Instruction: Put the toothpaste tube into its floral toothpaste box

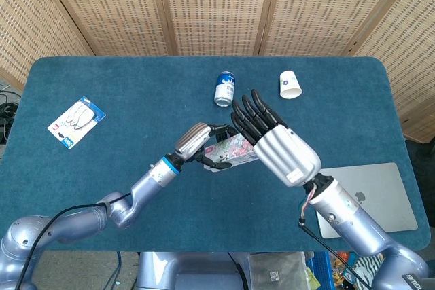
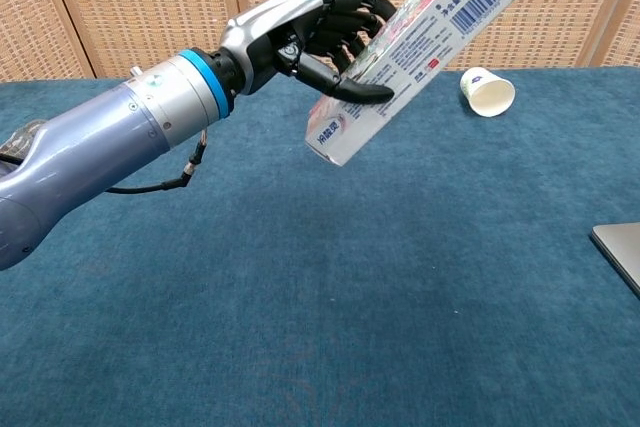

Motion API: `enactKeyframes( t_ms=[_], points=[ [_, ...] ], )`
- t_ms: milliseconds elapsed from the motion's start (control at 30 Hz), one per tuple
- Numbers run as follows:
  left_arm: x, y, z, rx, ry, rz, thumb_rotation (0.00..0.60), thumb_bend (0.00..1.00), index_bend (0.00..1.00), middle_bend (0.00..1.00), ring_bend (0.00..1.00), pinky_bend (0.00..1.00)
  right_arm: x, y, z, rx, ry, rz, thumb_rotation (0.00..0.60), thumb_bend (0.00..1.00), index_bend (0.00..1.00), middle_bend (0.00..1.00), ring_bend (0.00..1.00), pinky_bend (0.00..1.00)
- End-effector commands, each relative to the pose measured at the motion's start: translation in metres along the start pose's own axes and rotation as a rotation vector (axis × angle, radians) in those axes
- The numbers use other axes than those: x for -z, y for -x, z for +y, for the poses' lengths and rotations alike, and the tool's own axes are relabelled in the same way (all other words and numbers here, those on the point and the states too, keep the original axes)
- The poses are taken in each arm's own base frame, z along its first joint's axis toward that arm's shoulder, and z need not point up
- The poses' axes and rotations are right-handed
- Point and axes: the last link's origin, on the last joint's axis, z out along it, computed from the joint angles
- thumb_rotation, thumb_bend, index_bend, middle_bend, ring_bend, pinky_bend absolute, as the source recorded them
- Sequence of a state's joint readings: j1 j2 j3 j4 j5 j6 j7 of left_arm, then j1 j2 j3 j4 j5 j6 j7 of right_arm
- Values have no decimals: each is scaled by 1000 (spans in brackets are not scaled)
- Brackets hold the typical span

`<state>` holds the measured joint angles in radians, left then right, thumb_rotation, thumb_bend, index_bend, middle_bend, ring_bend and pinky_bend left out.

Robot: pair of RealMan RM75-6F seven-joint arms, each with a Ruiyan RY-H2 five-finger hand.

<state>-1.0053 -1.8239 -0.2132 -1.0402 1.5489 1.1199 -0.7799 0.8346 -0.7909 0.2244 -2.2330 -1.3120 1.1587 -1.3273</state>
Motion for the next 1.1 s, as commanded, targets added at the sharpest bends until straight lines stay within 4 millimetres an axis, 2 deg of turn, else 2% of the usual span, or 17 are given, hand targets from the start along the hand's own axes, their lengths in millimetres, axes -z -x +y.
enactKeyframes(
  t_ms=[33,267,367,500,800,833,933,1100],
  points=[
    [-1,-1,1,7,4,9,600,209,561,552,498,512,6,-3,14,-11,69,40,600,0,0,0,0,0],
    [2,-15,2,33,26,68,600,209,560,553,498,513,25,17,58,-69,241,4,600,0,0,0,0,0],
    [7,-22,-3,-12,16,66,600,210,560,552,498,513,38,39,75,-104,306,-59,600,0,0,0,0,0],
    [21,-34,-15,-143,-11,26,600,210,561,552,498,512,54,72,78,-195,322,-134,600,0,0,0,0,0],
    [65,-62,-52,-377,-130,-49,600,209,560,552,498,512,88,146,54,-483,339,-218,600,0,0,0,0,0],
    [76,-64,-62,-402,-168,-72,600,209,560,552,498,512,97,164,41,-569,353,-242,600,0,0,0,0,0],
    [89,-63,-73,-445,-207,-103,600,209,561,552,498,513,109,192,21,-657,362,-238,600,0,0,0,0,0],
    [99,-57,-89,-500,-266,-141,600,210,561,552,498,512,124,212,0,-715,367,-238,600,0,0,0,0,0]
  ],
)
